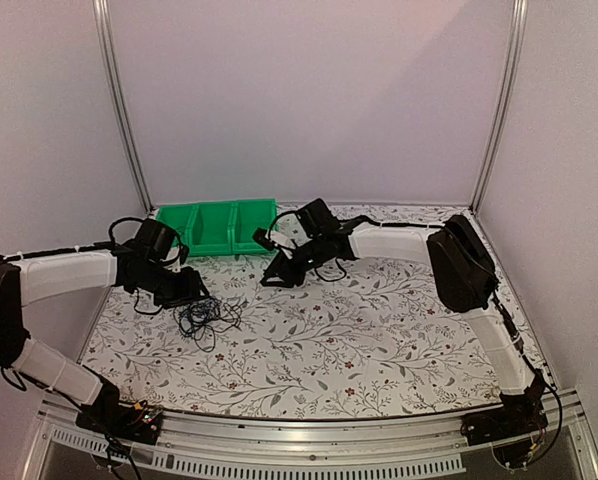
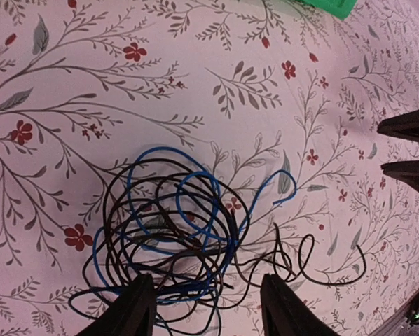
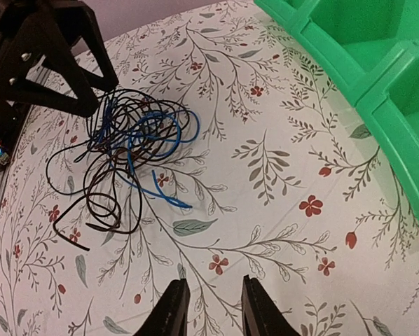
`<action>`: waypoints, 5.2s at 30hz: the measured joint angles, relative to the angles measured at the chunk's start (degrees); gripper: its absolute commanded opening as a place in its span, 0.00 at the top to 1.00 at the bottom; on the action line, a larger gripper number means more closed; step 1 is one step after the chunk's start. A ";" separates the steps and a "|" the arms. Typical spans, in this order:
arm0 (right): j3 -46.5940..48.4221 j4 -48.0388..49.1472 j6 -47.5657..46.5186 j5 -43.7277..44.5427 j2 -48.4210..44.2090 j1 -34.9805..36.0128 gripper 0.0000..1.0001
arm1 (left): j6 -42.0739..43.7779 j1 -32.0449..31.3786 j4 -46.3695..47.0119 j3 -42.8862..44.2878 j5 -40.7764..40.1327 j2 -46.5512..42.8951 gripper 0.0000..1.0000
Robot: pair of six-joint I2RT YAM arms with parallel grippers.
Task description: Untangle the cables
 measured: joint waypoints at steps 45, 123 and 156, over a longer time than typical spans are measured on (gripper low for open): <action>6.64 7.98 5.53 -0.87 -8.04 6.58 1.00 | 12.28 -0.66 23.21 -12.55 1.99 -31.93 0.45; 11.80 11.10 -9.79 19.71 -44.65 5.51 1.00 | 15.43 -9.07 44.74 -15.28 -5.79 5.75 0.59; -17.75 7.65 5.33 12.35 -43.85 1.66 1.00 | 22.69 -19.43 35.19 -4.61 0.26 -2.86 0.45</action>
